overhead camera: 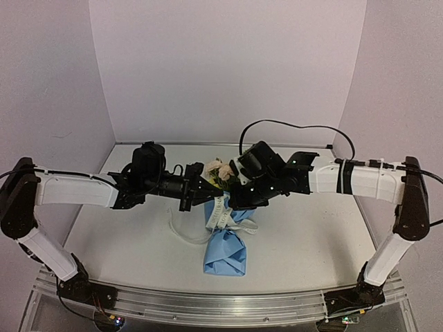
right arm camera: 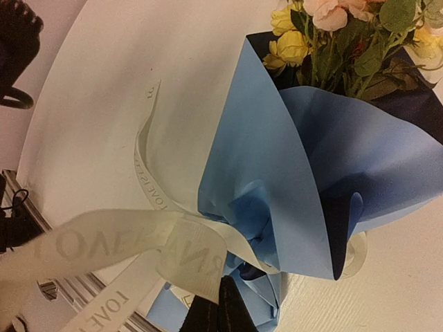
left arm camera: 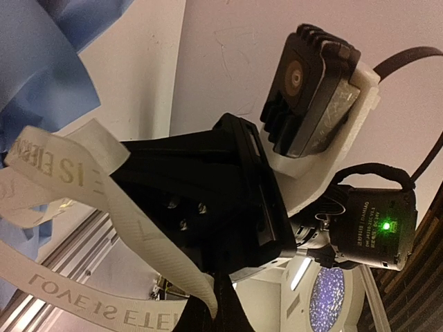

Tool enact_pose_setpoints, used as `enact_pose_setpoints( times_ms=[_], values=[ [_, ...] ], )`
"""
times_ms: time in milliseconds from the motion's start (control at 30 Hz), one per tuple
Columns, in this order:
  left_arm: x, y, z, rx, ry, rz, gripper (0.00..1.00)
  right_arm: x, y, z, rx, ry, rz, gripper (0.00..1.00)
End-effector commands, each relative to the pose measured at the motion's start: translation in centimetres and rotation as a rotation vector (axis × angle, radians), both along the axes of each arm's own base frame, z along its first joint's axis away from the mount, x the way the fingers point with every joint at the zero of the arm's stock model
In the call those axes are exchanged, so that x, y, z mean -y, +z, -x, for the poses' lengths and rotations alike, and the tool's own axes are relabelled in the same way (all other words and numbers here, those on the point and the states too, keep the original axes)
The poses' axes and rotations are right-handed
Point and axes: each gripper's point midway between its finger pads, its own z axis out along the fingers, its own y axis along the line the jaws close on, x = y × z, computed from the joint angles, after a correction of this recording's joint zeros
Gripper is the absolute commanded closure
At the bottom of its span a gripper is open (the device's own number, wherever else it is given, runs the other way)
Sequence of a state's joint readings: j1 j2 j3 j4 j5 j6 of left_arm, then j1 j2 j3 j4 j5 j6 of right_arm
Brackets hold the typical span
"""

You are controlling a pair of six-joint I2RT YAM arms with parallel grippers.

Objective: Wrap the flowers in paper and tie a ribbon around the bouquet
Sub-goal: Cross the half-tied ribbon over the folded bouquet.

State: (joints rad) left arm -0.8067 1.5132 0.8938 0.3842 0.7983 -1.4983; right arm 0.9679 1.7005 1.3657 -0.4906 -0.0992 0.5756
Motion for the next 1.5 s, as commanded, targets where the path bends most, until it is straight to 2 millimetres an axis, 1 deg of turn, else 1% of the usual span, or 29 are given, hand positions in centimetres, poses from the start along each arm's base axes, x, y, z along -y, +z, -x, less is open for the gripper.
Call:
enact_pose_setpoints(
  times_ms=[0, 67, 100, 167, 267, 300, 333, 433, 500, 600, 733, 767, 867, 933, 967, 1000, 1033, 1167, 1267, 1333, 1400, 1467],
  values=[
    [2.9, 4.8, -1.2, 0.039, 0.074, 0.199, 1.00, -1.2, 1.0, -0.5, -0.055, 0.081, -0.065, 1.00],
    [4.3, 5.4, -0.4, 0.058, 0.033, 0.233, 1.00, -1.2, 0.7, -1.0, -0.085, 0.085, -0.085, 1.00],
    [4.9, 5.3, 0.2, 0.060, 0.005, 0.237, 1.00, -1.1, 0.6, -1.3, -0.099, 0.085, -0.095, 1.00],
    [5.2, 5.0, 0.8, 0.060, -0.013, 0.234, 1.00, -1.0, 0.4, -1.8, -0.118, 0.087, -0.108, 1.00],
    [4.4, 3.4, 0.9, 0.055, 0.039, 0.181, 1.00, -1.0, 0.7, -2.3, -0.130, 0.099, -0.129, 1.00],
    [4.2, 3.2, 0.9, 0.066, 0.066, 0.160, 1.00, -1.0, 0.8, -2.5, -0.131, 0.101, -0.136, 1.00],
    [3.9, 3.1, 0.9, 0.083, 0.091, 0.139, 1.00, -1.0, 0.9, -2.7, -0.133, 0.102, -0.142, 1.00],
    [4.3, 3.7, 2.0, 0.168, 0.118, 0.088, 0.99, -1.2, 1.4, -3.1, -0.150, 0.115, -0.170, 1.00],
    [4.7, 3.3, 3.0, 0.198, 0.126, 0.051, 0.99, -1.3, 1.5, -3.3, -0.157, 0.121, -0.180, 1.00],
    [4.7, 1.6, 4.0, 0.190, 0.168, 0.011, 1.00, -1.4, 1.4, -3.4, -0.177, 0.126, -0.192, 1.00],
    [4.0, -1.0, 4.9, 0.190, 0.243, -0.044, 1.00, -1.1, 1.1, -3.4, -0.186, 0.110, -0.188, 1.00],
    [3.6, -1.2, 5.1, 0.198, 0.266, -0.049, 1.00, -0.9, 1.1, -3.3, -0.185, 0.105, -0.187, 1.00],
    [2.1, -2.5, 4.8, 0.210, 0.353, -0.065, 1.00, -0.3, 0.7, -3.0, -0.189, 0.087, -0.176, 1.00],
    [2.3, -2.5, 4.9, 0.226, 0.362, -0.053, 1.00, 0.0, 0.5, -2.9, -0.191, 0.077, -0.174, 1.00],
    [2.6, -2.9, 5.0, 0.230, 0.355, -0.060, 1.00, 0.1, 0.5, -2.9, -0.193, 0.073, -0.174, 1.00],
    [3.2, -2.9, 5.3, 0.241, 0.339, -0.053, 1.00, 0.1, 0.4, -2.9, -0.195, 0.071, -0.174, 1.00],
    [4.0, -2.5, 5.7, 0.254, 0.318, -0.040, 1.00, -0.1, 0.5, -2.9, -0.197, 0.072, -0.179, 1.00],
    [7.1, -2.7, 6.2, 0.294, 0.240, -0.030, 1.00, -0.5, 0.8, -2.9, -0.209, 0.087, -0.184, 1.00],
    [9.8, -2.4, 7.1, 0.359, 0.128, -0.032, 1.00, -0.8, 1.0, -2.7, -0.220, 0.115, -0.189, 1.00],
    [11.0, -3.4, 7.7, 0.392, 0.058, -0.059, 1.00, -0.8, 1.1, -2.7, -0.223, 0.127, -0.188, 1.00],
    [11.6, -5.3, 7.9, 0.396, 0.018, -0.109, 0.99, -0.9, 1.0, -2.8, -0.223, 0.135, -0.187, 1.00],
    [12.2, -6.3, 7.8, 0.399, -0.006, -0.127, 0.95, -1.0, 0.8, -3.0, -0.226, 0.138, -0.180, 1.00]
  ],
)
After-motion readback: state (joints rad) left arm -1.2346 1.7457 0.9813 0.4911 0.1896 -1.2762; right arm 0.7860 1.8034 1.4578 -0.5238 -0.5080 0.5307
